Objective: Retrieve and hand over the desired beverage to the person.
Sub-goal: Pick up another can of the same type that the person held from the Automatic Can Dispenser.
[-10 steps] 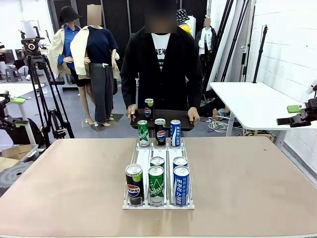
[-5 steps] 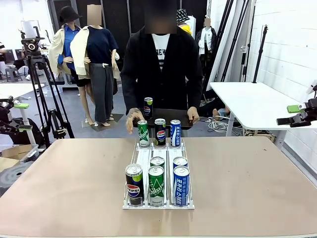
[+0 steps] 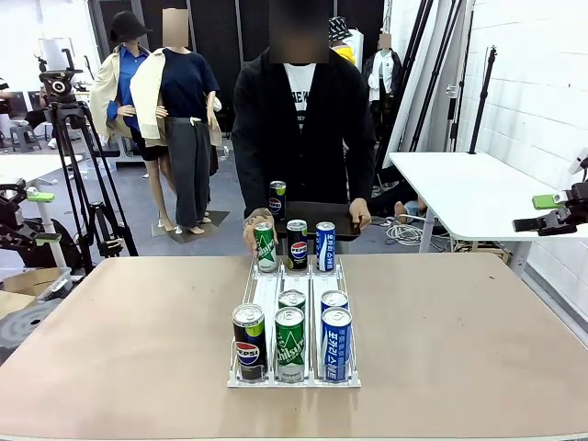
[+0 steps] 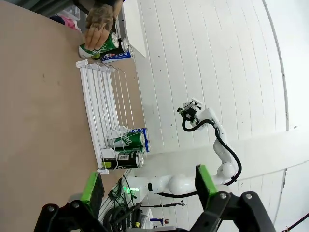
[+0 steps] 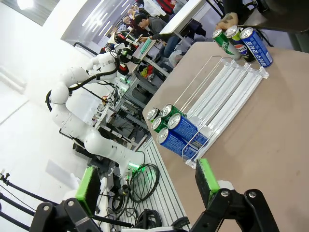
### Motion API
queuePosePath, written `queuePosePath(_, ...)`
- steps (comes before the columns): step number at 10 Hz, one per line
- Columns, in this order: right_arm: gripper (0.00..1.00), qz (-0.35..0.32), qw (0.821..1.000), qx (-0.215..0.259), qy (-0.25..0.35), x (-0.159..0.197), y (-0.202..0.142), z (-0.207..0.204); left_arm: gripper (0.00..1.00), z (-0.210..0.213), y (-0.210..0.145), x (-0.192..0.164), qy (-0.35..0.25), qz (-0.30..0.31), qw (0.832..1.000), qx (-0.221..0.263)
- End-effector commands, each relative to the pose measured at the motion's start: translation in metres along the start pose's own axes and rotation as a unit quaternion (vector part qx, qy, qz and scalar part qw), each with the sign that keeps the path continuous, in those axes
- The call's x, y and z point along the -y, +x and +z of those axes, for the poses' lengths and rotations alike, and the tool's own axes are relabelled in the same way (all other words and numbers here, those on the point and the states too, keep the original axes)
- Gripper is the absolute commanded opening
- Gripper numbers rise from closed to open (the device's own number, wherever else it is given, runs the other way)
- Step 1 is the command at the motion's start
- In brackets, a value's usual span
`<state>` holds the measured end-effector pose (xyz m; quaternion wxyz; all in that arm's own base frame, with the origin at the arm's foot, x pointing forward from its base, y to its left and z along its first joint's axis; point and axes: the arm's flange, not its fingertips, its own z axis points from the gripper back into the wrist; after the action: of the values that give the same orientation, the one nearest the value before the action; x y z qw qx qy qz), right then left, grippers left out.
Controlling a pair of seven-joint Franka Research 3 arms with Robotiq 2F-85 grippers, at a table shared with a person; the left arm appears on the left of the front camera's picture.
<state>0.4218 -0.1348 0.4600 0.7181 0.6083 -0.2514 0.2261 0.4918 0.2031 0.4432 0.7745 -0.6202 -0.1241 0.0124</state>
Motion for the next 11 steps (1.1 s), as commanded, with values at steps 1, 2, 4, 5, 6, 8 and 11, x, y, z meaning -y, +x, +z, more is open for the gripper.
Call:
queuePosePath(1,1.0,0.006,1.0,0.002,0.004,-0.0008,-0.0009,-0.0017,1.0,0.0009,-0.0006,0.0009,-0.001,-0.003,1.0,0.0)
queuePosePath(2,1.0,0.006,1.0,0.002,0.004,-0.0008,-0.0009,-0.0017,1.0,0.0009,-0.0006,0.0009,-0.001,-0.003,1.0,0.0)
queuePosePath(4,1.0,0.006,1.0,0.002,0.004,-0.0008,-0.0009,-0.0017,1.0,0.0009,-0.0006,0.0009,-0.001,-0.003,1.0,0.0)
queuePosePath(5,1.0,0.006,1.0,0.002,0.004,-0.0008,-0.0009,-0.0017,1.0,0.0009,-0.0006,0.0009,-0.001,-0.003,1.0,0.0)
queuePosePath(6,1.0,0.006,1.0,0.002,0.004,-0.0008,-0.0009,-0.0017,1.0,0.0009,-0.0006,0.0009,-0.001,-0.003,1.0,0.0)
queuePosePath(8,1.0,0.006,1.0,0.002,0.004,-0.0008,-0.0009,-0.0017,1.0,0.0009,-0.0006,0.0009,-0.001,-0.003,1.0,0.0)
queuePosePath(11,1.0,0.006,1.0,0.002,0.004,-0.0008,-0.0009,-0.0017,1.0,0.0009,-0.0006,0.0009,-0.001,-0.003,1.0,0.0)
